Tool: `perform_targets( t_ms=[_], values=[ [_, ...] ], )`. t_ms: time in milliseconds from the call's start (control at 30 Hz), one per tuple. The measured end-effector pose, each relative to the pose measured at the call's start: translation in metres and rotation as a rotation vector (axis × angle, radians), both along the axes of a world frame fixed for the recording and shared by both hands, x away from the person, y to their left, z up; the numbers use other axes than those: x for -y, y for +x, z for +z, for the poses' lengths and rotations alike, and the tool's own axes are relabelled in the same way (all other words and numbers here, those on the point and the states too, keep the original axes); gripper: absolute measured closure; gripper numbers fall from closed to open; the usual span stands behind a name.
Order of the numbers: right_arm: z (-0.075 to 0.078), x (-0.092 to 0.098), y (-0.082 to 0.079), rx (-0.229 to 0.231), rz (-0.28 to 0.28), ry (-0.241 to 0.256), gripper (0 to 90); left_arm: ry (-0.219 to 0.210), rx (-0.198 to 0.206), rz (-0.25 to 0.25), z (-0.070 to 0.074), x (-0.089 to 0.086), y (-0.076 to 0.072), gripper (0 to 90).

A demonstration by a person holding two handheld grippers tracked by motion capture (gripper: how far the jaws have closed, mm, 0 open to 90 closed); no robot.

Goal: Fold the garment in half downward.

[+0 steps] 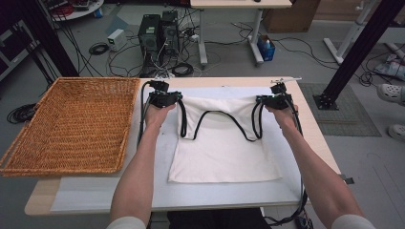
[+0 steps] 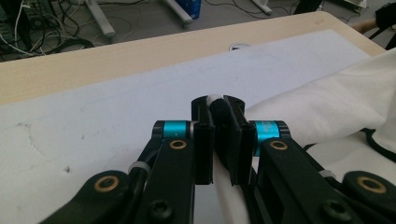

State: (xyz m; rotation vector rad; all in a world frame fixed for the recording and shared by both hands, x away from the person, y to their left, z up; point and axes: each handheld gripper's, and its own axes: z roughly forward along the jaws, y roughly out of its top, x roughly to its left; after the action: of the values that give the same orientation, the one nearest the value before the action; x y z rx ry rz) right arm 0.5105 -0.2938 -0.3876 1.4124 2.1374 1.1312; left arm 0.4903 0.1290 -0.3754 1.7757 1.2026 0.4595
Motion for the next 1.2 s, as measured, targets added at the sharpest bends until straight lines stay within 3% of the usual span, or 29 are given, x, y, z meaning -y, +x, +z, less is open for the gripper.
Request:
perform_targets(
  t_ms=[233, 400, 533, 800, 967, 1200],
  values=[
    [-0.004, 0.006, -0.022, 0.027, 0.011, 0.018, 79.4, 0.000, 0.025, -0.024, 0.003, -0.002, -0.019, 82.4],
    [-0.005, 0.010, -0.043, 0.044, 0.031, 0.035, 79.0, 0.003, 0.047, -0.045, 0.000, 0.000, -0.044, 82.3],
    [-0.011, 0.011, -0.068, 0.044, 0.057, 0.014, 79.0, 0.024, 0.061, -0.057, -0.007, 0.002, -0.066, 82.4],
    [-0.027, 0.016, -0.126, 0.063, 0.061, -0.018, 80.6, -0.001, 0.081, -0.083, -0.022, 0.000, -0.124, 82.3],
    [-0.036, 0.022, -0.159, 0.071, 0.056, 0.015, 80.8, 0.001, 0.072, -0.104, -0.037, -0.004, -0.156, 82.4],
    [-0.047, 0.030, -0.198, 0.066, 0.089, 0.001, 81.1, -0.014, 0.076, -0.154, -0.051, -0.006, -0.188, 82.4]
  ],
)
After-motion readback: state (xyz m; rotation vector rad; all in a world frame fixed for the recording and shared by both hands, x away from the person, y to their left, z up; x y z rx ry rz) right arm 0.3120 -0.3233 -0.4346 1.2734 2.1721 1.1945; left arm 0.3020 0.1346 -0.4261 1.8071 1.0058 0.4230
